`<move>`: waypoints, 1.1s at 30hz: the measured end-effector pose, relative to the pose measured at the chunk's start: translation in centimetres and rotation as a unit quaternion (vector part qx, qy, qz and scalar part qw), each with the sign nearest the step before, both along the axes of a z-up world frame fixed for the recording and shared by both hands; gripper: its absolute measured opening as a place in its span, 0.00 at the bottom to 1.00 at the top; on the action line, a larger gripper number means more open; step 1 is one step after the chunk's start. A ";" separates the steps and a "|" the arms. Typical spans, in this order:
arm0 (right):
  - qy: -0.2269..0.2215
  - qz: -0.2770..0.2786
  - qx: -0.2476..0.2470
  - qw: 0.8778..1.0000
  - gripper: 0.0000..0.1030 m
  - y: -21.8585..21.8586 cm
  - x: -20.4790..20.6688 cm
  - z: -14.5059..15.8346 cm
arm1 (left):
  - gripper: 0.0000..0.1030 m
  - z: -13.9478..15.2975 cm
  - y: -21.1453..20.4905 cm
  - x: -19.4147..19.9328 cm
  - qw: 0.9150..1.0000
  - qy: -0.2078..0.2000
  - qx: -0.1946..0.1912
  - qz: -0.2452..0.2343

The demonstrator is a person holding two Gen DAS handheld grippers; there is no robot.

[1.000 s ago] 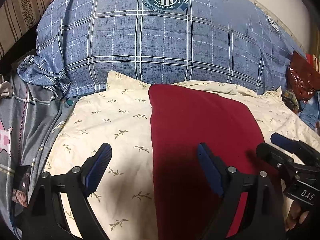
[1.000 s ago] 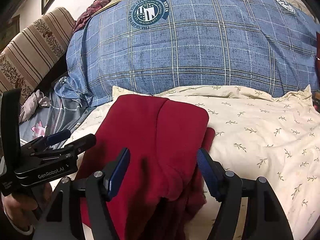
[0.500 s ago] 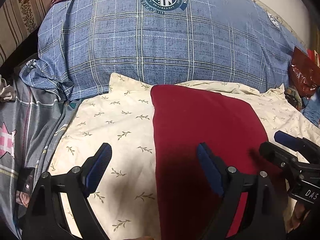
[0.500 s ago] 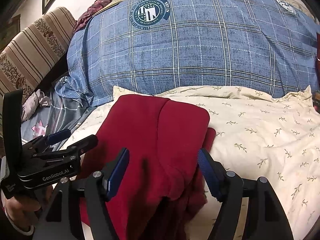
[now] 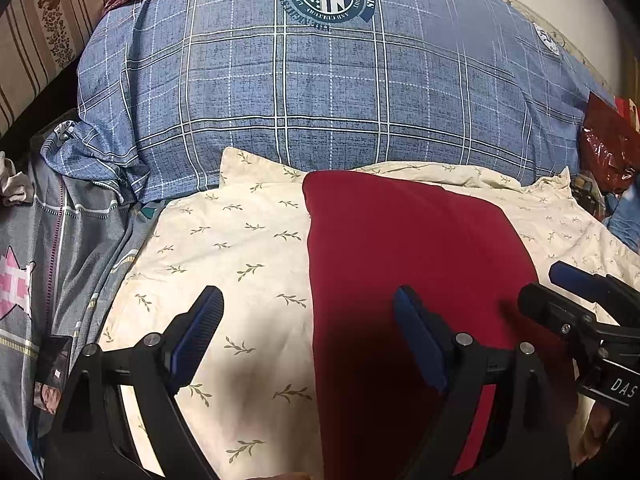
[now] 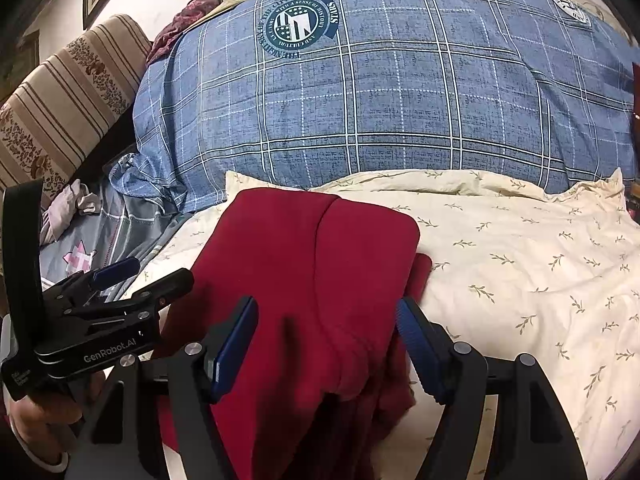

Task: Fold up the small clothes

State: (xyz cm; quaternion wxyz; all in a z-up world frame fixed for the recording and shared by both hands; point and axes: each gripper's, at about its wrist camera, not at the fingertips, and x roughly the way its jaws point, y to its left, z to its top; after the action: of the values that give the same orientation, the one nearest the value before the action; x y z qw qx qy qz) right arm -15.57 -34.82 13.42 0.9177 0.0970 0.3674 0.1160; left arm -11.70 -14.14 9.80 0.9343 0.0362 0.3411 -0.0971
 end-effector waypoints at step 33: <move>0.009 -0.005 0.007 1.000 0.72 -0.1 0.2 -0.3 | 0.85 -0.4 -0.6 0.0 1.000 0.003 0.008 -0.004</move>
State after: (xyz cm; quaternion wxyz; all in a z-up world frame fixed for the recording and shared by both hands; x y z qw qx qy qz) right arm -15.39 -34.90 13.12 0.9144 0.1061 0.3739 0.1129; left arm -11.66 -14.70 9.38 0.9324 0.0449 0.3449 -0.0982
